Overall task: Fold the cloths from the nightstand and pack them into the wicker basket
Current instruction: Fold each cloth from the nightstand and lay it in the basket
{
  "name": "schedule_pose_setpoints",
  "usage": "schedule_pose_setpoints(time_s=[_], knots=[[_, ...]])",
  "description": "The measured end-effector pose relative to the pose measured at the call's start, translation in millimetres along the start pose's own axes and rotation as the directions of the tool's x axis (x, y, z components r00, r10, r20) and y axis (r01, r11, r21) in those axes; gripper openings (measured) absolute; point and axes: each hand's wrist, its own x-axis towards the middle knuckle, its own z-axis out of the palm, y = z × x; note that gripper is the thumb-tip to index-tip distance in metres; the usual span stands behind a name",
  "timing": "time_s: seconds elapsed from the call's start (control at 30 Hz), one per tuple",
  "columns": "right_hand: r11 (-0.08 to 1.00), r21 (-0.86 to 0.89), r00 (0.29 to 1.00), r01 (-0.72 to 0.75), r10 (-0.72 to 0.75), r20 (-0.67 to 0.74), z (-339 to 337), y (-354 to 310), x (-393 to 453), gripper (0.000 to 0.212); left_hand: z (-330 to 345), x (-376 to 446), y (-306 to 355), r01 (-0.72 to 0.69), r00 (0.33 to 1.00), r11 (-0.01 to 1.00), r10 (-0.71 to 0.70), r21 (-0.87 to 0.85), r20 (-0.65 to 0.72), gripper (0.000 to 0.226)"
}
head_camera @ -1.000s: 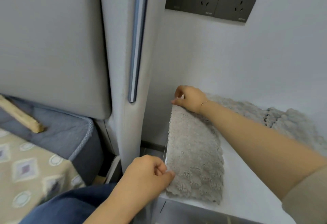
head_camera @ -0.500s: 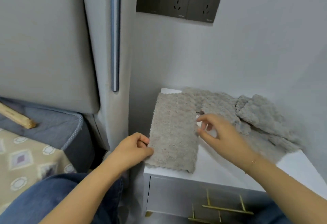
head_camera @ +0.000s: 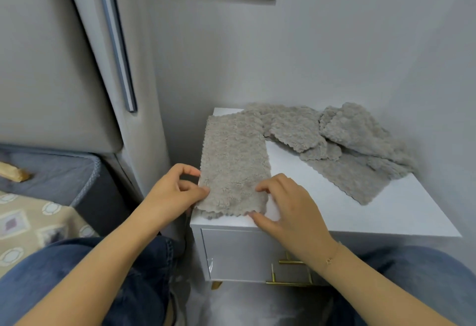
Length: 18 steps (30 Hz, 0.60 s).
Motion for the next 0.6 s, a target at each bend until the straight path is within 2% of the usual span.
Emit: schedule_pose_setpoints(time_s=[0.1,0.17,0.23,0.33,0.43,0.53,0.6], knots=[[0.998,0.004,0.989,0.063,-0.062,-0.134,-8,2,3,0.015,-1,0,0,0.035,0.999,0.991,-0.033,-0.129,0.016,0.029],[0.996,0.014,0.975,0.091,-0.086,-0.205,-17,2,4,0.015,-2,0,-1,0.091,0.995,0.962,-0.077,-0.258,0.062,0.031],[0.991,0.061,0.972,0.120,-0.105,-0.208,-26,3,3,0.015,-4,-1,-2,0.121,0.991,0.951,-0.097,-0.286,0.096,0.032],[0.976,0.095,0.979,0.197,-0.192,-0.062,-31,9,-6,0.012,-4,-4,-7,0.078,0.995,0.987,-0.069,-0.139,0.068,0.032],[0.974,0.102,0.976,0.203,-0.209,0.055,-31,15,-17,0.014,-2,-8,-13,-0.045,0.999,0.988,0.047,0.145,-0.007,0.033],[0.981,0.098,0.982,0.169,-0.176,0.070,-28,16,-24,0.029,-3,-12,-20,-0.173,0.973,0.903,0.220,0.394,-0.076,0.045],[0.978,0.087,0.976,0.191,-0.198,0.089,-25,15,-26,0.043,-7,-15,-22,-0.347,0.902,0.812,0.426,0.470,-0.070,0.046]])
